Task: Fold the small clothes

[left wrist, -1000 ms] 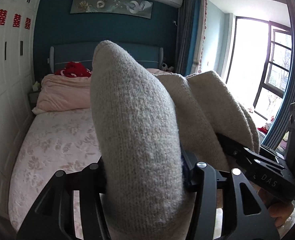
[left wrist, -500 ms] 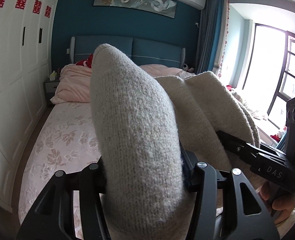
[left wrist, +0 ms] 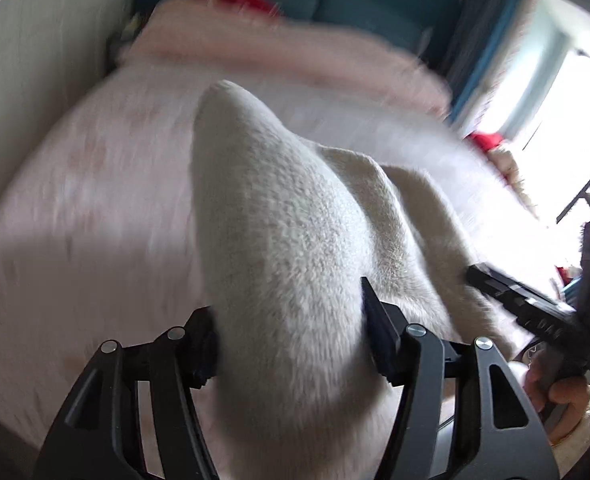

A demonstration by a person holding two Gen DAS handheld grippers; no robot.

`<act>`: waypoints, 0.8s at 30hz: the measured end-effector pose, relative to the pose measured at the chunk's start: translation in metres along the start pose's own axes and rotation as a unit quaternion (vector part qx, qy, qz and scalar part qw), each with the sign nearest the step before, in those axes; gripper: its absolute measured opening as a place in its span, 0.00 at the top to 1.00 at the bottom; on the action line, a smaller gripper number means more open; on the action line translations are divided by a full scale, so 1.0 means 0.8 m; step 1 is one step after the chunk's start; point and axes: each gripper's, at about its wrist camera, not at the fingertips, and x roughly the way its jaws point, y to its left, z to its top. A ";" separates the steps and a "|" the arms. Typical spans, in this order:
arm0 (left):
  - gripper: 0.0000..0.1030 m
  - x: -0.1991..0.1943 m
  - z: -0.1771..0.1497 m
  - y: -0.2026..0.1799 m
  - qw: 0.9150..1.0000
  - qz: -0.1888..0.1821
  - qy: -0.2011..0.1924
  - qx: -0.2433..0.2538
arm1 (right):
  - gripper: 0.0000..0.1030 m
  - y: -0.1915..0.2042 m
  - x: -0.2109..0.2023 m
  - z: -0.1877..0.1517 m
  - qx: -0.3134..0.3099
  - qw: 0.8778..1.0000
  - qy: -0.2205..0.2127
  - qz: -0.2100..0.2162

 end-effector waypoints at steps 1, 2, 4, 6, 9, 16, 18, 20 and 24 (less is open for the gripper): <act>0.54 0.013 -0.017 0.011 1.000 0.017 0.021 -0.017 | 0.57 -0.015 0.004 -0.013 0.008 1.000 0.015 -0.015; 0.54 0.013 -0.030 0.017 0.999 0.025 0.022 -0.026 | 0.61 -0.026 -0.002 -0.020 0.021 1.000 0.017 -0.004; 0.53 -0.015 -0.045 0.017 0.999 0.037 -0.018 -0.021 | 0.62 -0.030 -0.018 -0.023 0.022 1.000 0.011 0.014; 0.52 -0.037 -0.044 0.013 0.999 0.021 -0.031 -0.030 | 0.62 -0.012 -0.029 -0.016 -0.008 0.999 0.008 0.034; 0.43 -0.049 -0.036 -0.004 0.998 0.031 -0.044 -0.029 | 0.53 0.020 -0.018 -0.003 -0.044 0.996 0.024 0.067; 0.19 0.005 -0.021 0.035 0.995 0.029 -0.002 -0.093 | 0.37 -0.009 0.097 0.007 0.017 0.991 0.117 0.067; 0.20 0.029 -0.028 0.058 0.991 0.018 0.017 -0.132 | 0.31 -0.025 0.130 -0.001 0.069 0.981 0.147 0.107; 0.24 0.052 -0.036 0.076 0.987 -0.004 0.035 -0.158 | 0.51 -0.038 0.149 -0.008 0.130 0.966 0.161 0.156; 0.52 0.062 -0.022 0.070 0.988 -0.028 0.027 -0.149 | 0.76 -0.019 0.134 0.015 0.111 0.969 0.140 0.172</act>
